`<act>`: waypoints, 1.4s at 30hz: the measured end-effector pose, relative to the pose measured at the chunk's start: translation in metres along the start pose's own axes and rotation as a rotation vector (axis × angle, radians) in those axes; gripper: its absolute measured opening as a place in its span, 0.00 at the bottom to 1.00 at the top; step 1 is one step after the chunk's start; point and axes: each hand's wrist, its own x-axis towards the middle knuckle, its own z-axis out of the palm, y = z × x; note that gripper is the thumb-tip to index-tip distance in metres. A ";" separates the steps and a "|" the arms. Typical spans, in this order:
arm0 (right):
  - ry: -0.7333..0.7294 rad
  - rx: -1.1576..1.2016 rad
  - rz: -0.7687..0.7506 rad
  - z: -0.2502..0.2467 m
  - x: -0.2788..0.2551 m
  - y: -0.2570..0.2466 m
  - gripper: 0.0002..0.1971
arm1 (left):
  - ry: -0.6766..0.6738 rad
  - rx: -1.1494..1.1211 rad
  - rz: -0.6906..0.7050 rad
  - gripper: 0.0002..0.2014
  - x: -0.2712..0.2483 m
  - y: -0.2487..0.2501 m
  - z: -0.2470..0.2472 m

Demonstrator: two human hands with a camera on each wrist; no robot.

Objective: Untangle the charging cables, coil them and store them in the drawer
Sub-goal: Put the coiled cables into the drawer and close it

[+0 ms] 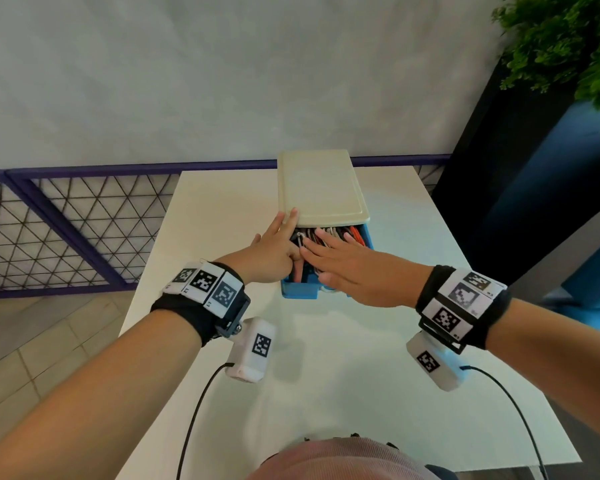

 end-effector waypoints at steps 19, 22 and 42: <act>0.155 0.229 -0.038 -0.005 0.002 0.024 0.25 | 0.068 -0.179 0.044 0.41 -0.007 0.001 -0.005; 0.006 0.041 -0.112 -0.001 -0.004 0.026 0.28 | 0.100 -0.094 0.081 0.58 -0.003 -0.002 0.002; 0.098 0.077 -0.131 -0.009 0.025 0.037 0.24 | 0.293 0.326 0.069 0.48 0.012 0.002 -0.003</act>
